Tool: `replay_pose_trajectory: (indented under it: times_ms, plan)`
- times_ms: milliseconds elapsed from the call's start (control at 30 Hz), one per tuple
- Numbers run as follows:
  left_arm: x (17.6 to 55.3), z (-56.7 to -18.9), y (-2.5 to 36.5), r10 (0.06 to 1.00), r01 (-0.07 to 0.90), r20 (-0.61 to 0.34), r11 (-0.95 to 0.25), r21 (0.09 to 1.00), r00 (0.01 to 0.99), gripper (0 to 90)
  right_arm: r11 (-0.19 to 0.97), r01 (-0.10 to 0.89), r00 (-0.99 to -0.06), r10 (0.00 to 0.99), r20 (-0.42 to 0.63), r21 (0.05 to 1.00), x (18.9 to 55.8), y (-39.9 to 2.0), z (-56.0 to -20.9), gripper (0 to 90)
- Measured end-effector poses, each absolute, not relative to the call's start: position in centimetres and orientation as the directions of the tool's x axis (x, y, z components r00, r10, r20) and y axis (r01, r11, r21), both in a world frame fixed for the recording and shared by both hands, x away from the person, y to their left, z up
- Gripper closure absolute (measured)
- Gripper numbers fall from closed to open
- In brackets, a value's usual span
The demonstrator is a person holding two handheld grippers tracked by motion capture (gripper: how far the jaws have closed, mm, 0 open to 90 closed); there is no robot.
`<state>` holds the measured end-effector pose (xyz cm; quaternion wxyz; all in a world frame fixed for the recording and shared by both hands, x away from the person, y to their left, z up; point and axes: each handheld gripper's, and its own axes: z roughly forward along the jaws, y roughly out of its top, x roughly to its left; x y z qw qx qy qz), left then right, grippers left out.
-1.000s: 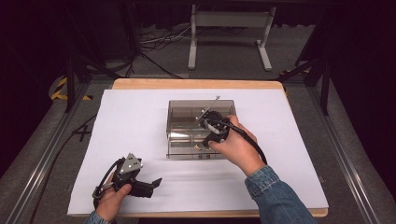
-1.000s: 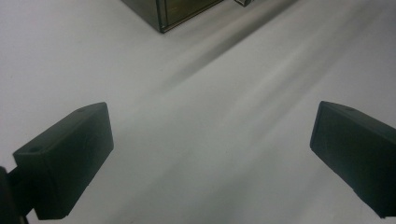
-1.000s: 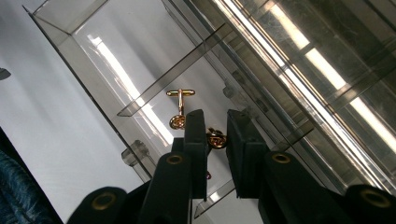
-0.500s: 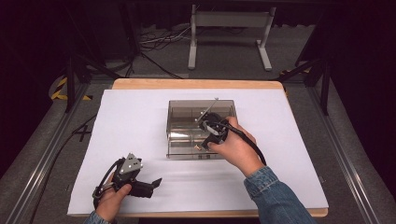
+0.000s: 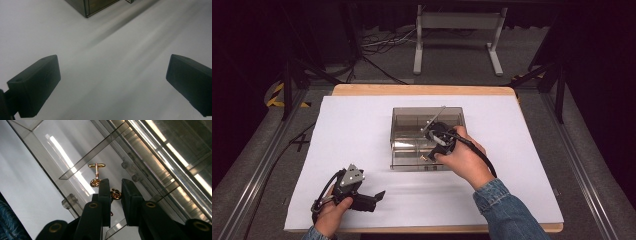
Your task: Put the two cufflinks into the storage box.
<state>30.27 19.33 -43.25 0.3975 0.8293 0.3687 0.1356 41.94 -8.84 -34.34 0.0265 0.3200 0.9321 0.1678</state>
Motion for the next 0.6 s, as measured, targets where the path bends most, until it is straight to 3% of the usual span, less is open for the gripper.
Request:
replay_pose_trajectory:
  times_ms: [600]
  plan:
    - [30.27,-43.28,19.28,0.720,0.508,-0.074,-0.408,0.759,0.690,0.2,0.733,0.580,-0.796,0.603,0.053,0.356,41.64,-9.06,-33.87,75.1]
